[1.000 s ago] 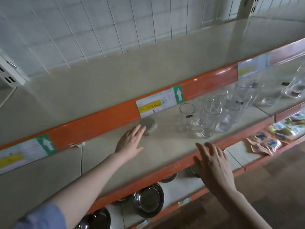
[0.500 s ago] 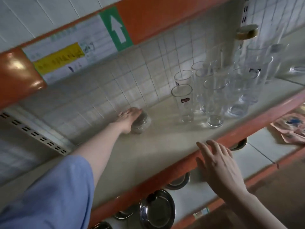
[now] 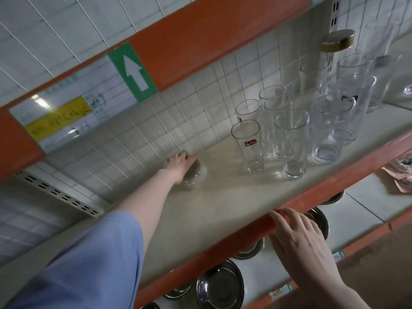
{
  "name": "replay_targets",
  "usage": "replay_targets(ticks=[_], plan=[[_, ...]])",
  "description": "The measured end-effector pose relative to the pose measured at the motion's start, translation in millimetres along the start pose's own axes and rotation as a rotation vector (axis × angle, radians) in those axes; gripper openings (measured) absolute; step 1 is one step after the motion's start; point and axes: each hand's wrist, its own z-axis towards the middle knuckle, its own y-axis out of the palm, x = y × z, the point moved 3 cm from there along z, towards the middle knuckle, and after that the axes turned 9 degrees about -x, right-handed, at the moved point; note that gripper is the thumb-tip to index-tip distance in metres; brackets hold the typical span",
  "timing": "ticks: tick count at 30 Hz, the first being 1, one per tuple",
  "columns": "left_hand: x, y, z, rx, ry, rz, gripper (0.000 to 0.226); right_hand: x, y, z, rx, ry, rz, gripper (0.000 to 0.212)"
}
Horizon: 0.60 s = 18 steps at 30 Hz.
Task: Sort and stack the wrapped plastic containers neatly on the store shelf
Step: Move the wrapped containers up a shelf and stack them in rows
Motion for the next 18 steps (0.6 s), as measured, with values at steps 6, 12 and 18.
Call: replay_targets(ticks=[6,12,18], plan=[[-7.0,13.9,6.1,0.042,0.045,0.017,0.080,-2.7,0.5,4.7,0.023,-0.040,-0.025,0.049],[-18.9,25.5,-19.1,0.124,0.246,0.001,0.090,-14.8,-1.7,7.7,0.037,0.000,-0.003,0.021],[-27.3,36.6,-58.5,0.119,0.141,-0.131,0.102,-37.4,-11.4,13.3,0.007,-0.025,0.029,0.022]])
